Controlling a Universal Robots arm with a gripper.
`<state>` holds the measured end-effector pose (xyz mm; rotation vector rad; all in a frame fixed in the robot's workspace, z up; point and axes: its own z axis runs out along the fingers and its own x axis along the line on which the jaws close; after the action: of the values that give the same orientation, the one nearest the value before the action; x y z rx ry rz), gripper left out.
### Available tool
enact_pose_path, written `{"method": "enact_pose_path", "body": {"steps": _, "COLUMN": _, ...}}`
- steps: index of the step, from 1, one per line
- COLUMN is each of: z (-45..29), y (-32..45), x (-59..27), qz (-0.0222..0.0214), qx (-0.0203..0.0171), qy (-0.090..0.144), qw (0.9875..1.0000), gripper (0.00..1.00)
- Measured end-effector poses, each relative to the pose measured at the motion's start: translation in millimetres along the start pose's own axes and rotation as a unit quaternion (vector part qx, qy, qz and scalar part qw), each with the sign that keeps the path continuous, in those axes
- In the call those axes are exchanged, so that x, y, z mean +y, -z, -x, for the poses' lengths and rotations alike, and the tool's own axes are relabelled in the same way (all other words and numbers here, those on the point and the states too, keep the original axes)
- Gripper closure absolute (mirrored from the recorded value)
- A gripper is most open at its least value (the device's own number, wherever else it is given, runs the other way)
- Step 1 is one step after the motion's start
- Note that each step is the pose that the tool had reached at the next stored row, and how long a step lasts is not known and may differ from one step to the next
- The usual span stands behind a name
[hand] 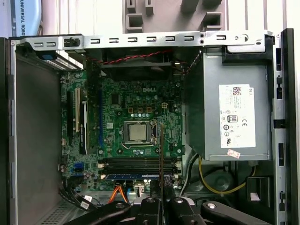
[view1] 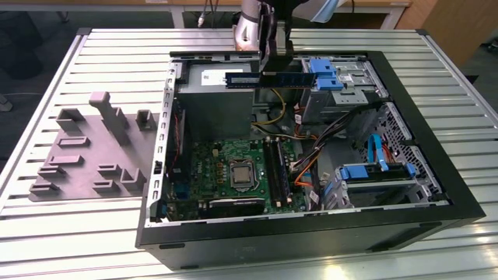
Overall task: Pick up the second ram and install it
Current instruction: 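Insert the second ram into the second slot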
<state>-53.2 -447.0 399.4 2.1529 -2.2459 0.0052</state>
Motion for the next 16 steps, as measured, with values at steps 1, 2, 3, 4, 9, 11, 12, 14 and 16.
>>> {"method": "enact_pose_path", "body": {"steps": 1, "z": 0.0, "y": 0.0, "x": 0.0, "qz": 0.0001, "qx": -0.0001, "qy": -0.004, "qw": 1.0, "gripper": 0.86}}
{"method": "enact_pose_path", "body": {"steps": 2, "z": 0.0, "y": 0.0, "x": 0.0, "qz": 0.0003, "qx": -0.0002, "qy": -0.01, "qw": 0.9999, "gripper": 0.86}}
{"method": "enact_pose_path", "body": {"steps": 3, "z": 0.0, "y": 0.0, "x": 0.0, "qz": 0.0004, "qx": -0.0003, "qy": -0.016, "qw": 0.9999, "gripper": 0.86}}
{"method": "enact_pose_path", "body": {"steps": 4, "z": 0.0, "y": -0.1, "x": 0.0, "qz": 0.0006, "qx": -0.0004, "qy": -0.023, "qw": 0.9997, "gripper": 0.86}}
{"method": "enact_pose_path", "body": {"steps": 9, "z": 0.0, "y": -0.7, "x": 0.0, "qz": 0.0015, "qx": -0.0011, "qy": -0.063, "qw": 0.998, "gripper": 0.86}}
{"method": "enact_pose_path", "body": {"steps": 11, "z": 0.0, "y": -0.9, "x": 0.0, "qz": 0.002, "qx": -0.0014, "qy": -0.08, "qw": 0.9968, "gripper": 0.86}}
{"method": "enact_pose_path", "body": {"steps": 12, "z": 0.0, "y": -1.0, "x": 0.0, "qz": 0.0021, "qx": -0.0015, "qy": -0.089, "qw": 0.9961, "gripper": 0.86}}
{"method": "enact_pose_path", "body": {"steps": 14, "z": 0.1, "y": -1.5, "x": 0.0, "qz": 0.0025, "qx": -0.0017, "qy": -0.106, "qw": 0.9943, "gripper": 0.86}}
{"method": "enact_pose_path", "body": {"steps": 16, "z": 0.0, "y": -2.0, "x": 0.0, "qz": 0.0029, "qx": -0.0017, "qy": -0.124, "qw": 0.9922, "gripper": 0.86}}
